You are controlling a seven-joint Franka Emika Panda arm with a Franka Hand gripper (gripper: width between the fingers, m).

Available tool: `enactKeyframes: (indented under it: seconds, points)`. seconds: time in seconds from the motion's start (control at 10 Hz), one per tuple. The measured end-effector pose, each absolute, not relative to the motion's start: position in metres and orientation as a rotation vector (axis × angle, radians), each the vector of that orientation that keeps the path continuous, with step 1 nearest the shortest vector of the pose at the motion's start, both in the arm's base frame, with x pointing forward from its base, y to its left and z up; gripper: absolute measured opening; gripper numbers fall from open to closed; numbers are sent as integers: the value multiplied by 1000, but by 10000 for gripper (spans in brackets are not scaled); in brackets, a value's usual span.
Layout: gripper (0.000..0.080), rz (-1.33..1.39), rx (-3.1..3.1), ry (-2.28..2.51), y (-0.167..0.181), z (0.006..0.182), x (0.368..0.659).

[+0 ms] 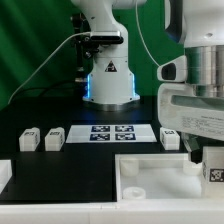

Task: Assemble one leg

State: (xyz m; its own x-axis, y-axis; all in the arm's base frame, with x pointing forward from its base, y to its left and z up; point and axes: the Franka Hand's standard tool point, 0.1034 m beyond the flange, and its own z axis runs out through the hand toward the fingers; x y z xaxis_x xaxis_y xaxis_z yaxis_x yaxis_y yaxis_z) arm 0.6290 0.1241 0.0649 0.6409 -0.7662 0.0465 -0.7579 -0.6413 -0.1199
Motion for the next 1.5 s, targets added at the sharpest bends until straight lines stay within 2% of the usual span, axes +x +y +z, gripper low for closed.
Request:
enactKeyframes:
  seconds: [0.4,0.5,0.6,0.7,0.8,0.9,1.5]
  points:
    - [649,-194,-3096,486,124,69,634]
    - [649,-192,-3093,498,124,69,633]
    - [523,-192,-3089,518,124,69,633]
    - [523,-191,-3078,561,124,69,633]
    - [390,-191,-3038,727,122,69,633]
    - [321,-191,-3021,812,117,69,633]
    - [323,-189,-2776,1552,75,69,627]
